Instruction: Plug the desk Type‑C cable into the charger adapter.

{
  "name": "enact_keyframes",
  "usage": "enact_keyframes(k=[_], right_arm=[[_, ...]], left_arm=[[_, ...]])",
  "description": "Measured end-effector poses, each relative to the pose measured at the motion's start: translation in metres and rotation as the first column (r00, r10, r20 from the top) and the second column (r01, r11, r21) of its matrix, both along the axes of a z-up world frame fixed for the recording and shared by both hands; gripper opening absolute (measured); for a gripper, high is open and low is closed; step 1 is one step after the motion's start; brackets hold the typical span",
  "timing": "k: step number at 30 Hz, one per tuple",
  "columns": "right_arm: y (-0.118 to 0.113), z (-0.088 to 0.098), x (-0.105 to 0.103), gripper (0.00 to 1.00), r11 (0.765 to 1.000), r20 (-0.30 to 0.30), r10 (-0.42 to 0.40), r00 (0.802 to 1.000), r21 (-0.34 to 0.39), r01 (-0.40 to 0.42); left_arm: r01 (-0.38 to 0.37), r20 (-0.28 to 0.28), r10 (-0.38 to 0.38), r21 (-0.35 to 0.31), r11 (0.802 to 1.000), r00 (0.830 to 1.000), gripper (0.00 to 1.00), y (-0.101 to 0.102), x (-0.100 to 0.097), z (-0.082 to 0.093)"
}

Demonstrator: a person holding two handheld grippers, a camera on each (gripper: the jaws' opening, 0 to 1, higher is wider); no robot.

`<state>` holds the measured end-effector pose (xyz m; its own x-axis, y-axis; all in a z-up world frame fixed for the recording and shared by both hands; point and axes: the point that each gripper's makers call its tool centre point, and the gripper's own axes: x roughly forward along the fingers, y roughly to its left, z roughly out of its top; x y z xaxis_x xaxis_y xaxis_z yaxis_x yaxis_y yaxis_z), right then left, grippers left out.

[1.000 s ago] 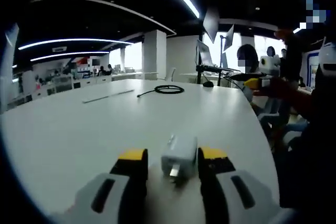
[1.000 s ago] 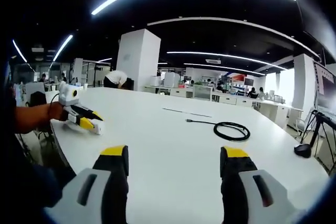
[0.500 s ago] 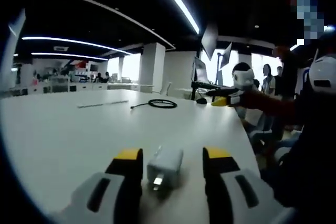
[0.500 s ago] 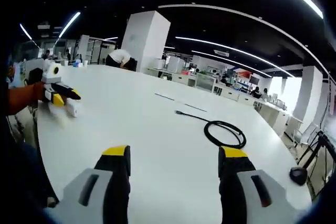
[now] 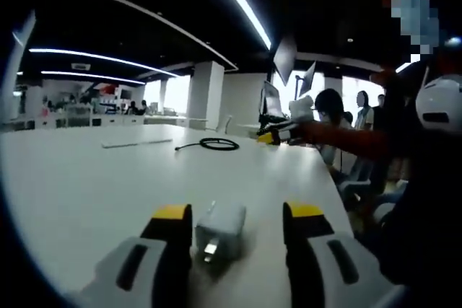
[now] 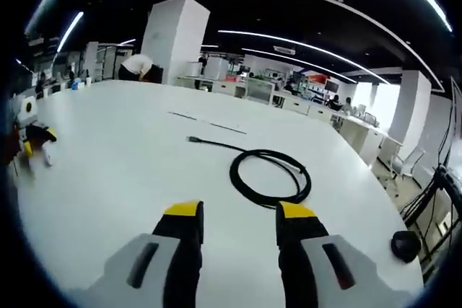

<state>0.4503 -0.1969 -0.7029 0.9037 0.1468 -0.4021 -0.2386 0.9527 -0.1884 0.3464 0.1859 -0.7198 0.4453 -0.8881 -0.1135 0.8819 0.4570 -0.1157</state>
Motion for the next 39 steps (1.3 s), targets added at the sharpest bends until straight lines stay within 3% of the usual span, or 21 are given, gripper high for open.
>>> enact_keyframes(k=[8,21,28,35,39], right_arm=[[-0.023,-0.012,0.023,0.37,0.999,-0.067,-0.045,0.997,-0.009,0.045],[-0.039,-0.020,0.047,0.37,0.998,-0.121,-0.067,0.990,-0.028,0.064],[-0.052,-0.025,0.054,0.38,0.996,-0.160,-0.093,0.983,0.003,0.094],[-0.087,-0.030,0.086,0.29,0.988,-0.216,-0.128,0.968,0.052,0.142],[-0.082,-0.039,0.087,0.27,0.985,-0.257,-0.135,0.957,0.073,0.159]], left_arm=[[-0.008,-0.001,0.008,-0.029,1.000,1.000,0.51,0.004,0.001,0.005],[0.000,-0.003,0.000,-0.033,0.999,1.000,0.51,0.004,0.000,0.005],[0.001,-0.009,-0.001,-0.037,0.999,1.000,0.52,0.004,0.000,0.006],[-0.002,-0.032,0.003,0.011,1.000,0.999,0.50,0.005,0.003,0.002],[-0.024,-0.029,0.024,0.001,1.000,0.999,0.48,0.008,0.007,0.008]])
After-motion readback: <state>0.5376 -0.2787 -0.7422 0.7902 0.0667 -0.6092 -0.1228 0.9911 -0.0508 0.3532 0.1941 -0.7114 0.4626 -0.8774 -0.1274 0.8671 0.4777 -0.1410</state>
